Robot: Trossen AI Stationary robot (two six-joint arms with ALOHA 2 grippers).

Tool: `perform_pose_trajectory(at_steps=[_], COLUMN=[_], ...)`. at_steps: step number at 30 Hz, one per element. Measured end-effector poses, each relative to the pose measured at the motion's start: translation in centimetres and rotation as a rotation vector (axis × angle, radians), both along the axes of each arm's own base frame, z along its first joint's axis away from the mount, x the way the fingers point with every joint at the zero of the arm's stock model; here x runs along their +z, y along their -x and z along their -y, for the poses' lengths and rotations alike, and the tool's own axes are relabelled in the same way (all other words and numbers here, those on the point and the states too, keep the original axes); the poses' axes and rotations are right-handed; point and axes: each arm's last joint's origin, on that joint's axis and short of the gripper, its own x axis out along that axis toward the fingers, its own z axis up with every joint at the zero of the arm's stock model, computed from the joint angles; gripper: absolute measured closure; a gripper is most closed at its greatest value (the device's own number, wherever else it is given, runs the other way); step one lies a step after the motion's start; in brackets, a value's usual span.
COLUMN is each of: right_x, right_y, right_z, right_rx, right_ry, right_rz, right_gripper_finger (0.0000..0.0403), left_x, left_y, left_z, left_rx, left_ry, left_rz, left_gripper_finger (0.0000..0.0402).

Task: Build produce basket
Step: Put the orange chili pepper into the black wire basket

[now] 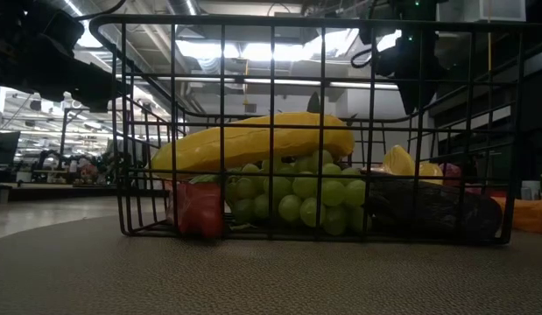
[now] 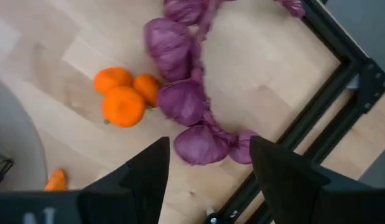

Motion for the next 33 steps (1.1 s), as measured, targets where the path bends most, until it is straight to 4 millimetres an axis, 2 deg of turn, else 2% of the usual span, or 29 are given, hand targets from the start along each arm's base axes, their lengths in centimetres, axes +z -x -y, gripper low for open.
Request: perform_pose_trajectory(at_steps=[3, 8, 14, 17, 20, 25, 30, 33], right_x=[0.0, 0.0, 0.0, -1.2, -3.1, -6.5, -10.6, -12.4], right_y=[-0.5, -0.2, 0.8, 2.6, 3.9, 4.5, 5.5, 5.3], right_z=[-1.5, -4.8, -8.8, -10.3, -10.8, -11.0, -12.4, -13.7], right_rx=[0.056, 0.152, 0.229, 0.214, 0.162, 0.073, -0.012, -0.03], right_ry=[-0.043, -0.139, -0.14, -0.135, -0.105, -0.133, -0.237, -0.283], right_rz=[-0.015, -0.146, -0.065, -0.048, 0.046, 0.274, 0.322, 0.38], right_gripper_finger=[0.0179, 0.0179, 0.0179, 0.0179, 0.0179, 0.0179, 0.0179, 0.0179], left_x=[0.0, 0.0, 0.0, 0.0, 0.0, 0.0, 0.0, 0.0], left_y=[0.0, 0.0, 0.0, 0.0, 0.0, 0.0, 0.0, 0.0], left_z=[0.0, 0.0, 0.0, 0.0, 0.0, 0.0, 0.0, 0.0], left_rx=[0.0, 0.0, 0.0, 0.0, 0.0, 0.0, 0.0, 0.0], left_ry=[0.0, 0.0, 0.0, 0.0, 0.0, 0.0, 0.0, 0.0], left_rz=[0.0, 0.0, 0.0, 0.0, 0.0, 0.0, 0.0, 0.0], left_gripper_finger=[0.0214, 0.0214, 0.0214, 0.0214, 0.0214, 0.0214, 0.0214, 0.0214])
